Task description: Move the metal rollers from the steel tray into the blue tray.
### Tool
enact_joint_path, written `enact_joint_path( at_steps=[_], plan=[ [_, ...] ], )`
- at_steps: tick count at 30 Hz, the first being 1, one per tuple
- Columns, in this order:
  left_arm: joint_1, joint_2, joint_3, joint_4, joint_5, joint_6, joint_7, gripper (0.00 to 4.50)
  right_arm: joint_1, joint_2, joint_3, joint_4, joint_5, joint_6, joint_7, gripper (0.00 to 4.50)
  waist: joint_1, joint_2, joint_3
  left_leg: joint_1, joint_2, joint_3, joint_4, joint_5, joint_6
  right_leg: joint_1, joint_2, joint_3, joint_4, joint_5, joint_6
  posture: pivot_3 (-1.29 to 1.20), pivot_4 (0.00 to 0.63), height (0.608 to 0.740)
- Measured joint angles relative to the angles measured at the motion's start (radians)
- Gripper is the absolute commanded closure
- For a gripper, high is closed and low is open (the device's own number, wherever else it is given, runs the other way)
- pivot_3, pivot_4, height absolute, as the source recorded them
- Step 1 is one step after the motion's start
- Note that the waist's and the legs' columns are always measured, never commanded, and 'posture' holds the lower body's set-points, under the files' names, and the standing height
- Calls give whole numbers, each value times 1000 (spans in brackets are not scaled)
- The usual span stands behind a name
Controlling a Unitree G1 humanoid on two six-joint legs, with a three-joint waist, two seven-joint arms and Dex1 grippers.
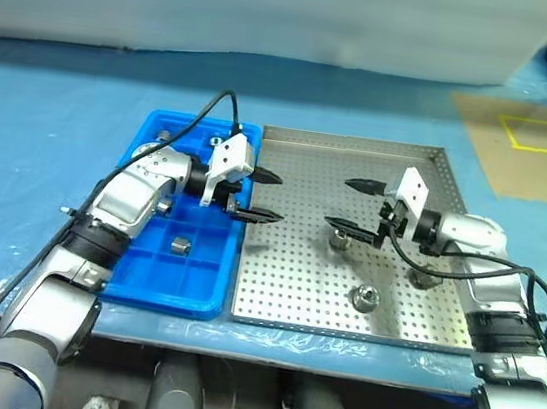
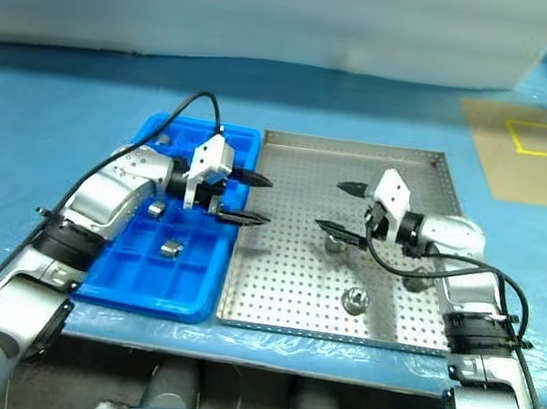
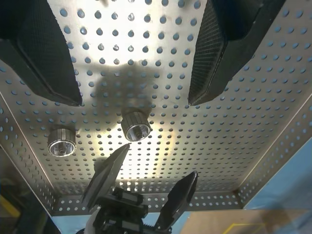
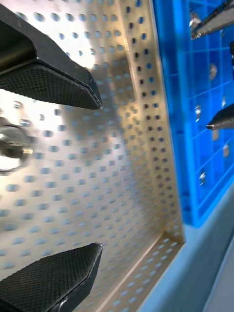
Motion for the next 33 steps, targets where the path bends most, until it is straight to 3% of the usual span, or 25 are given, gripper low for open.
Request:
enact_joint_path(
  at_steps=[5, 12, 19, 33],
  plan=[
    [-8, -50, -24, 82, 33, -59, -52, 805, 108, -16, -30, -122, 24, 52, -51, 0, -37, 0, 0, 2, 0, 1, 1, -1, 1, 0, 0, 3, 0, 1, 2, -244, 150, 740],
    [-12, -61, -26, 108, 54, -86, -80, 805, 108, 31, -6, -109, 23, 58, -96, 0, -54, 0, 0, 2, -2, 2, 5, -2, 4, 1, 0, 5, 0, 3, 4, -230, 150, 740],
    [6, -30, -17, 81, 65, -83, -75, 805, 29, 88, 83, 71, -39, -18, -84, 0, -53, 0, 0, 0, -2, 2, 5, -3, 6, 1, 0, 4, -2, 3, 3, -165, 150, 740],
    [78, 21, 0, -43, 61, -27, -36, 805, -88, 133, 121, 397, -108, -162, -46, 0, -47, 0, 0, 0, -2, 3, 5, -4, 7, 1, 0, 4, -2, 3, 3, -105, 150, 740]
  ],
)
